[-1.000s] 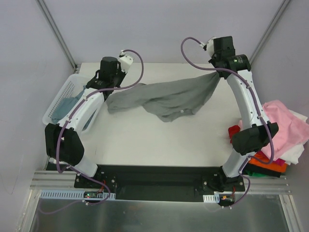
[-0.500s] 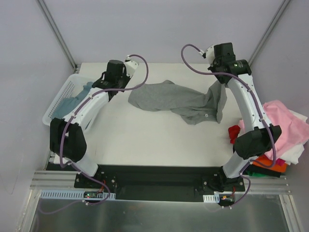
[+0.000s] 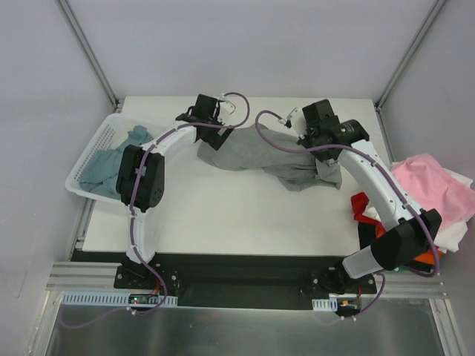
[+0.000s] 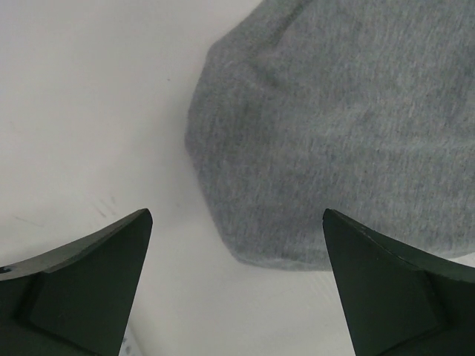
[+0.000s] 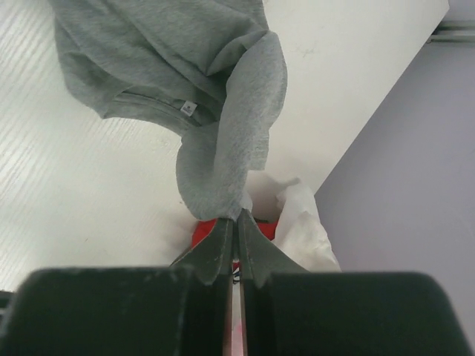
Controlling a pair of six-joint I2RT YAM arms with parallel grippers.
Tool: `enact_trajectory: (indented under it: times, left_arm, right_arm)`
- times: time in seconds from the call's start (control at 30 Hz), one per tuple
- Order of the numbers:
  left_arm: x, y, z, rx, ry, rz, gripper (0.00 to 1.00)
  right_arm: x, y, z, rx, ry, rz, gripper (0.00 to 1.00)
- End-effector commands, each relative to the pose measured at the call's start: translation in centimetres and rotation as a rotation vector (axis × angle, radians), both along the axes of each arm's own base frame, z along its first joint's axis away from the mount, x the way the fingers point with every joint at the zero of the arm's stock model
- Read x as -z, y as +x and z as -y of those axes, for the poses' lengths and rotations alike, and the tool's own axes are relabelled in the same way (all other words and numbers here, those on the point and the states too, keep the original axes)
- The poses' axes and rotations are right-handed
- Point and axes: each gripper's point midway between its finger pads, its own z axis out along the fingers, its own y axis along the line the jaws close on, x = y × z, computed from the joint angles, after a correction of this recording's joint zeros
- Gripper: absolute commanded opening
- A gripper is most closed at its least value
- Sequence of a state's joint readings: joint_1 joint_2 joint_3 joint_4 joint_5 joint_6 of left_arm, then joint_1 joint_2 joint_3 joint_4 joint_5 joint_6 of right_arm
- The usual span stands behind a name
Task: Fold and stack the t-shirts
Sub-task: Flatten out the tshirt
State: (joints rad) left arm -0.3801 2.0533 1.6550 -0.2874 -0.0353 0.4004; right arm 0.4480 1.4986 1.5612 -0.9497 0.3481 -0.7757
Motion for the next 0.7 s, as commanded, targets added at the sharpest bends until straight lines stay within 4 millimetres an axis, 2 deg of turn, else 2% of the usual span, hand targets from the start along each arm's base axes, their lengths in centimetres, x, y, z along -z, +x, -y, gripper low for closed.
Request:
enact_trajectory:
  times: [0.0,0.17,0.3,0.37,0.4,0.47,0.5,0.57,0.6,0.63,0.67]
  left_arm:
    - [0.9,-0.9,2.2,0.043,-0.042,-0.06,0.99]
    - [5.1,-3.4,3.2,0.094,0.03,-0.147,0.99]
    - [7.6,-5.4,1.4,0.069,0.122,-0.193,0.99]
    - [8.0,-6.2,0.7,0.06,0.143,-0.207,0.99]
    - [9.0,-7.5,0.1,0.064,0.165,-0.237,0.99]
    - [8.8,-8.4,-0.6,0.064,0.194,-0.236,0.99]
    - [9.7,-10.0,-1.1,0.076,0.22,-0.266,0.99]
    - [9.0,-11.2,-1.8,0.079,0.237,-0.262,0.99]
    - [9.9,-12.9,-2.3,0.095,0.259,-0.294,0.99]
    - [8.9,-13.4,-2.5,0.096,0.258,-0.276,0.99]
    - [9.5,-14.8,-3.2,0.101,0.28,-0.299,0.99]
  right_arm:
    - [-1.7,-2.1,-0.3,-0.009,0.062,0.041,0.01]
    - [-1.5,-3.2,-0.6,-0.023,0.061,0.031,0.01]
    - [-1.6,-3.9,-0.8,-0.039,0.061,0.032,0.01]
    - [-1.5,-4.3,-0.7,-0.043,0.059,0.025,0.01]
    - [-1.7,-4.4,-0.6,-0.045,0.059,0.03,0.01]
    - [-1.7,-4.8,-0.5,-0.05,0.054,0.023,0.01]
    - [-1.8,-5.1,-0.3,-0.053,0.049,0.018,0.01]
    - [-1.9,-5.4,0.0,-0.057,0.042,0.019,0.01]
    - [-2.0,-5.8,0.1,-0.06,0.036,0.011,0.01]
    - [-2.1,-6.0,0.2,-0.065,0.037,0.013,0.01]
    - [-2.4,-6.3,0.4,-0.066,0.039,0.019,0.01]
